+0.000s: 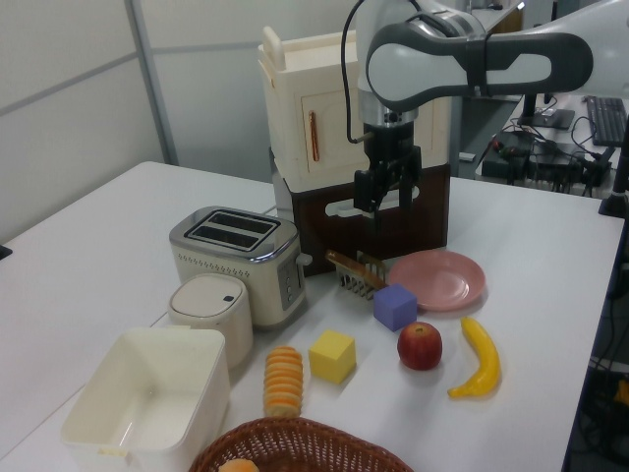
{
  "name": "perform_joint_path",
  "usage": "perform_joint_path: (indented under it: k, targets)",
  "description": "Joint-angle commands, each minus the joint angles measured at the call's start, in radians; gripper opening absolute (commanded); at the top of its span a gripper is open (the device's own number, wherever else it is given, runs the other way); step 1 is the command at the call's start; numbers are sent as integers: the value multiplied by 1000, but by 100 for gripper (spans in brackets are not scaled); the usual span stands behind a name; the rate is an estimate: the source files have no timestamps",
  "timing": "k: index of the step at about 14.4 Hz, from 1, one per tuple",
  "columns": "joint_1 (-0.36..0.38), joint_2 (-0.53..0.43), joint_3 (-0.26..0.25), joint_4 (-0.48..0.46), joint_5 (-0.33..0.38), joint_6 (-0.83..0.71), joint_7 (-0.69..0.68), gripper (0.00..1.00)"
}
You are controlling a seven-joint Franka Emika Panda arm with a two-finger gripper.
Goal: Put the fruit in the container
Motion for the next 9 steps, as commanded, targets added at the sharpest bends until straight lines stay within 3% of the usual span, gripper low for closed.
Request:
perform_joint_path:
  k: [1, 9]
  targets:
    - [-15, -117, 1, -163, 10, 22, -9, 100]
    - [37, -127, -59, -184, -16, 20, -10, 100]
